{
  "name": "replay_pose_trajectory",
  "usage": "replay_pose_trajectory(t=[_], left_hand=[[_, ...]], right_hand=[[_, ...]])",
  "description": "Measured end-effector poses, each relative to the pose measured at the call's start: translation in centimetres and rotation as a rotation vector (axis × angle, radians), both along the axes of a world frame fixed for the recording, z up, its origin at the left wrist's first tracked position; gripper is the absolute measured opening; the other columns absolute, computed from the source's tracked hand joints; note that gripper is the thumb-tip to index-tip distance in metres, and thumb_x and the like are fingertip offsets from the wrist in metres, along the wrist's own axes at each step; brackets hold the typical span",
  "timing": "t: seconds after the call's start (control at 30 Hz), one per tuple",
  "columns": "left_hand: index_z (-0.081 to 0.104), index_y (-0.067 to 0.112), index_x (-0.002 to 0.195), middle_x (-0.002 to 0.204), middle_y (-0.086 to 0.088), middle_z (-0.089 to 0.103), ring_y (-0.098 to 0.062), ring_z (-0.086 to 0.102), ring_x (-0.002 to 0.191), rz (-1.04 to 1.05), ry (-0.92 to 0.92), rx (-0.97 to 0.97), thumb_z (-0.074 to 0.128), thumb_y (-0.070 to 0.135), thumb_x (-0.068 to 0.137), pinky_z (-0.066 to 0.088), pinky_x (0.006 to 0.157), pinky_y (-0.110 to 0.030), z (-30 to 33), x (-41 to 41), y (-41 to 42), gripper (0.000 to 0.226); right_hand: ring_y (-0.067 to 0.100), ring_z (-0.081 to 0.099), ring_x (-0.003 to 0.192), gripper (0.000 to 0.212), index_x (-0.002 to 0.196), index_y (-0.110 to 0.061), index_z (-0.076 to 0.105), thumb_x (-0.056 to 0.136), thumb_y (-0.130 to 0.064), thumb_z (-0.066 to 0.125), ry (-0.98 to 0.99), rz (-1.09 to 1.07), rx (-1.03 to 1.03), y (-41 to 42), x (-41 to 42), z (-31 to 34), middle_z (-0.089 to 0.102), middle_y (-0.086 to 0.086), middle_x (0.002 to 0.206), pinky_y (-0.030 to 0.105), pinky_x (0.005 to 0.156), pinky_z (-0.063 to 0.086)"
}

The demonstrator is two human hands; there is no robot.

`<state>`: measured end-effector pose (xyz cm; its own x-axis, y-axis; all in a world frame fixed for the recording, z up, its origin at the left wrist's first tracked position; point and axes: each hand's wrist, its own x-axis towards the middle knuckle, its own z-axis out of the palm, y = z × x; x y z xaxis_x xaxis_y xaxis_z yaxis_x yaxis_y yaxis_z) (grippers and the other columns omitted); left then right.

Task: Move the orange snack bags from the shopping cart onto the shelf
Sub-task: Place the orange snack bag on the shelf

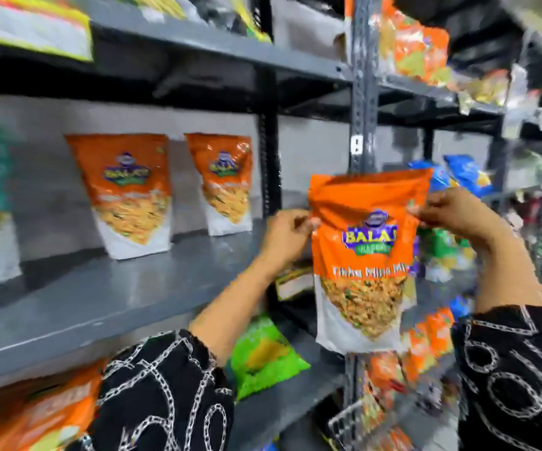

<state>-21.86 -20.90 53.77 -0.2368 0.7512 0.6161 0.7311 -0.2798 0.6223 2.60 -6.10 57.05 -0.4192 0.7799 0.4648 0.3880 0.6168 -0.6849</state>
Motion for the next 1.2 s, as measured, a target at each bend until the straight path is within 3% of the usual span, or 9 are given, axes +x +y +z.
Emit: replay_pose_trajectory(t=[0.1,0.27,0.4,0.5,0.63,0.8,0.9,1.0,1.2], left_hand=[[0.050,0.017,0.056,0.063,-0.012,0.050,-0.013,0.043,0.066,0.163,-0.029,0.144,0.057,0.014,0.089,0.029,0.058,-0.028,5.4,-4.0,-3.1,0.033],[0.064,-0.007,0.075,0.071,-0.024,0.060,-0.015,0.046,0.073,0.399,-0.122,0.341,0.052,0.021,0.085,0.033,0.064,-0.033,9.7,-10.8,-7.6,0.032],[0.070,0.000,0.084,0.097,-0.030,0.070,-0.035,0.066,0.090,0.709,-0.122,0.429,0.053,0.023,0.086,0.047,0.073,-0.042,11.3,-15.1,-10.8,0.029],[0.072,0.007,0.096,0.104,-0.023,0.072,-0.036,0.065,0.101,0.890,-0.135,0.410,0.054,0.026,0.088,0.048,0.080,-0.038,11.5,-18.2,-12.8,0.027],[0.072,0.015,0.102,0.108,-0.018,0.073,-0.032,0.066,0.102,0.974,-0.164,0.418,0.056,0.029,0.087,0.051,0.086,-0.037,9.8,-21.7,-15.2,0.026],[0.073,0.011,0.096,0.097,-0.011,0.075,-0.025,0.068,0.089,0.899,-0.198,0.463,0.062,0.032,0.084,0.049,0.076,-0.031,7.3,-24.0,-17.2,0.027],[0.065,0.016,0.109,0.102,0.002,0.073,-0.009,0.069,0.085,0.470,-0.301,0.153,0.074,0.024,0.076,0.055,0.080,-0.027,4.3,-24.0,-17.8,0.035],[0.062,0.031,0.105,0.102,0.011,0.075,-0.010,0.070,0.091,0.275,-0.291,-0.301,0.082,0.012,0.066,0.060,0.070,-0.018,-0.3,-23.9,-18.1,0.048],[0.052,0.012,0.126,0.128,-0.008,0.062,-0.025,0.060,0.114,0.492,-0.379,-0.318,0.085,0.025,0.053,0.050,0.100,-0.044,-2.5,-24.3,-17.1,0.081]], right_hand=[[0.001,0.051,0.056,0.020,0.076,-0.004,0.065,0.092,-0.016,0.058,0.163,0.205,-0.041,-1.7,-5.8,4.1,0.059,-0.014,0.044,0.017,0.065,0.044],[0.002,0.050,0.035,0.039,0.061,-0.014,0.046,0.099,-0.009,0.043,0.237,0.385,-0.109,-5.7,-16.6,8.0,0.056,0.000,0.038,0.016,0.044,0.041],[0.007,0.054,0.037,0.036,0.060,-0.008,0.054,0.096,-0.007,0.048,0.279,0.409,-0.165,-8.7,-24.9,9.5,0.056,-0.001,0.036,0.022,0.044,0.045],[0.015,0.054,0.077,0.028,0.089,0.010,0.069,0.093,-0.012,0.051,0.242,0.308,-0.023,-10.4,-29.8,10.0,0.058,0.021,0.072,0.032,0.064,0.038],[0.036,0.065,0.106,0.035,0.103,0.009,0.067,0.094,-0.021,0.052,0.189,0.296,0.058,-12.1,-34.5,9.4,0.065,0.034,0.113,0.038,0.078,0.047],[0.024,0.059,0.091,0.029,0.099,-0.007,0.062,0.094,-0.034,0.054,0.323,0.469,-0.075,-13.3,-37.1,7.7,0.065,0.016,0.101,0.033,0.075,0.046],[0.027,0.055,0.113,0.070,0.133,-0.018,0.042,0.077,-0.047,0.071,0.021,0.695,-0.392,-13.7,-36.2,5.1,0.054,0.004,0.126,0.043,0.086,0.052],[0.030,0.056,0.111,0.082,0.138,-0.019,0.034,0.071,-0.023,0.082,-0.347,0.697,-0.410,-14.6,-36.0,1.7,0.053,0.011,0.135,0.048,0.091,0.054],[0.028,0.060,0.100,0.074,0.134,-0.010,0.033,0.075,0.000,0.077,-0.082,0.646,-0.535,-14.8,-37.6,-0.8,0.055,0.017,0.134,0.052,0.095,0.053]])
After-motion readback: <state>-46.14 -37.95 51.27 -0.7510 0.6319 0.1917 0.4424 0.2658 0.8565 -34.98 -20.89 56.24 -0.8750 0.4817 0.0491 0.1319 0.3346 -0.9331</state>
